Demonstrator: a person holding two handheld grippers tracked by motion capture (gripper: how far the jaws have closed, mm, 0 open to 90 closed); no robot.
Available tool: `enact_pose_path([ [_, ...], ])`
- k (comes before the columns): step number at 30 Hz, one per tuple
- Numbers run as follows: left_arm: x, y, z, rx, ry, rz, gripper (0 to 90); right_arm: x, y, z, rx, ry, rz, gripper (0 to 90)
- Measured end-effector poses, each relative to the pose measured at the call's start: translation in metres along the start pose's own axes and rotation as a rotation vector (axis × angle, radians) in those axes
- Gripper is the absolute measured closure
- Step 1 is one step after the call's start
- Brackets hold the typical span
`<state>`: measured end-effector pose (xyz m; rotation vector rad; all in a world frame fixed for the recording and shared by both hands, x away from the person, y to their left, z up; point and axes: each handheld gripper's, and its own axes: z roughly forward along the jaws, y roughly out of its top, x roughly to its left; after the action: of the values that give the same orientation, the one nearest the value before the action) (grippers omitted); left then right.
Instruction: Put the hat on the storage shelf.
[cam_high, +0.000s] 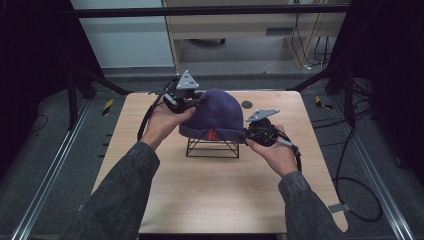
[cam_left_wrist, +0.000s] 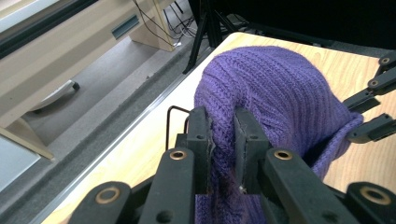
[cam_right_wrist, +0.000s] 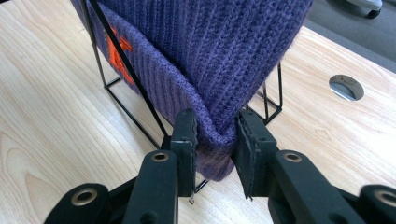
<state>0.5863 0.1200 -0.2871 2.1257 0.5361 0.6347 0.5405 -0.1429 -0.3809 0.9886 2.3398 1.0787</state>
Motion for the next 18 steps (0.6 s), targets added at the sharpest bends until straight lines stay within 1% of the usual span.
enact_pose_path([
  [2,-0.002,-0.001,0.0,0.001,-0.001,0.015,78.3,0.0,-0.002,0.002,0.002,-0.001,0.001,70.5],
  [3,-0.003,-0.003,0.001,-0.006,-0.003,0.011,78.3,-0.001,-0.004,0.004,0.006,0.001,0.007,70.5],
  [4,-0.003,-0.004,0.001,0.005,-0.003,0.02,78.3,-0.001,-0.004,0.004,0.006,0.001,0.007,70.5],
  [5,-0.003,-0.005,0.003,0.0,-0.005,0.014,78.2,-0.001,-0.004,0.005,0.008,0.001,0.009,70.4],
  [7,-0.001,-0.009,0.004,0.009,-0.007,0.013,78.2,-0.003,-0.006,0.007,0.013,0.002,0.013,70.3],
  [8,0.0,-0.011,0.006,0.006,-0.008,0.004,78.2,-0.003,-0.006,0.008,0.014,0.003,0.016,70.3],
  [11,0.001,-0.016,0.007,0.012,-0.012,-0.003,78.1,-0.003,-0.008,0.01,0.018,0.004,0.017,70.0],
  [12,0.001,-0.016,0.008,0.013,-0.015,-0.004,78.1,-0.003,-0.008,0.011,0.023,0.005,0.011,70.1],
  [13,0.002,-0.016,0.007,0.018,-0.016,0.001,78.1,-0.002,-0.009,0.013,0.028,0.009,0.009,70.2],
  [14,0.001,-0.017,0.008,0.01,-0.018,-0.001,78.1,-0.002,-0.009,0.013,0.03,0.011,0.007,70.2],
  [16,0.0,-0.018,0.007,0.014,-0.016,0.006,78.1,-0.002,-0.01,0.015,0.038,0.01,0.004,70.1],
  [17,-0.001,-0.019,0.007,0.005,-0.017,0.003,78.1,-0.001,-0.01,0.015,0.04,0.008,0.0,70.0],
  [18,-0.001,-0.021,0.007,0.006,-0.018,0.01,78.2,-0.001,-0.01,0.016,0.043,0.007,-0.002,70.0],
])
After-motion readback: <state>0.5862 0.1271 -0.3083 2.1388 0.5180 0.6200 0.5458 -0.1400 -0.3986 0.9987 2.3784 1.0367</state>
